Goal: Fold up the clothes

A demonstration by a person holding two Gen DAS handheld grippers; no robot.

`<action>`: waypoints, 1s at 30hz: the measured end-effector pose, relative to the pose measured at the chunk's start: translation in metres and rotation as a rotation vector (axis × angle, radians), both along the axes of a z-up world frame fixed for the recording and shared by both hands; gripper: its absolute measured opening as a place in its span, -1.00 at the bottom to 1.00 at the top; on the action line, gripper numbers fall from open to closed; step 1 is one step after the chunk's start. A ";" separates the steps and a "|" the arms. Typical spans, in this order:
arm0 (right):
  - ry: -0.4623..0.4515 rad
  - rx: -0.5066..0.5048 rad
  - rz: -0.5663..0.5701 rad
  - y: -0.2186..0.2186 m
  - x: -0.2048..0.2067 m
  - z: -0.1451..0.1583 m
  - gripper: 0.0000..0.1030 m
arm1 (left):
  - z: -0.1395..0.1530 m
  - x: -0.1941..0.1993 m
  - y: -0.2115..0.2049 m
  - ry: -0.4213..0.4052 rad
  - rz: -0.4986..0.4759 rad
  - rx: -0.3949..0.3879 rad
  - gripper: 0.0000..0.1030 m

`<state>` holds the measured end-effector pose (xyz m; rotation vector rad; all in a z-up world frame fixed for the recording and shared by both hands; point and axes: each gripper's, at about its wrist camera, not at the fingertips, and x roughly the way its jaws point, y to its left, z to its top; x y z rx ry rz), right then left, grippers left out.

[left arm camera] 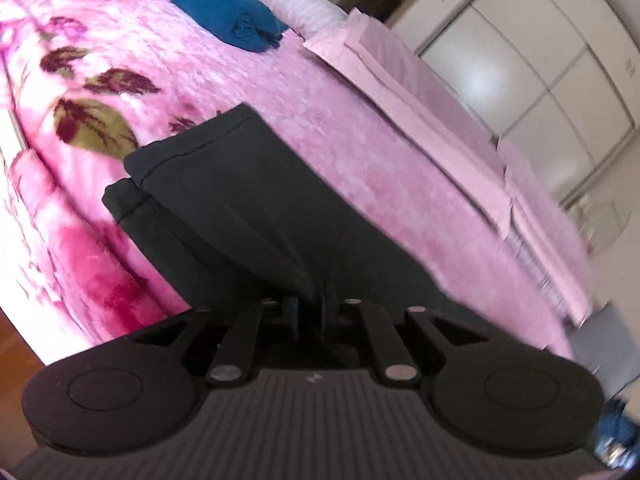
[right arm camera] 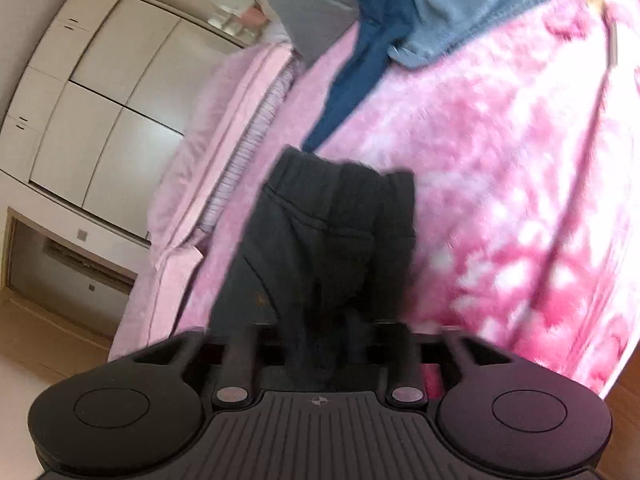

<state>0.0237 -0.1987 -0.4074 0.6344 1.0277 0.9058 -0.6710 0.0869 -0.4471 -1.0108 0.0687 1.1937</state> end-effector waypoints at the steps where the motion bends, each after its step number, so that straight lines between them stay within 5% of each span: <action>1: -0.027 0.018 -0.003 -0.001 0.001 0.005 0.18 | 0.002 -0.001 0.001 -0.011 0.001 -0.004 -0.85; 7: 0.031 -0.015 -0.047 0.012 0.021 -0.013 0.18 | -0.010 -0.014 0.008 -0.109 0.046 -0.068 -0.85; 9: 0.055 -0.032 -0.054 0.009 0.026 -0.018 -0.50 | -0.010 -0.014 0.010 -0.105 0.036 -0.068 -0.90; 12: 0.027 -0.007 -0.034 0.005 0.025 -0.011 -0.74 | -0.002 -0.011 0.013 -0.061 0.009 -0.048 -0.93; 17: -0.024 0.041 -0.028 -0.011 0.015 0.012 -0.78 | 0.012 -0.007 0.007 0.015 -0.021 0.014 -0.94; 22: 0.062 -0.021 -0.046 -0.012 0.023 -0.019 -0.78 | 0.008 -0.007 0.005 0.035 -0.025 -0.002 -0.94; 27: 0.010 0.053 -0.040 -0.014 0.021 -0.001 -0.78 | 0.011 -0.005 -0.002 0.054 -0.040 0.039 -0.92; 30: 0.060 -0.010 -0.040 -0.012 0.025 -0.017 -0.78 | 0.001 -0.003 -0.004 0.075 -0.031 0.014 -0.92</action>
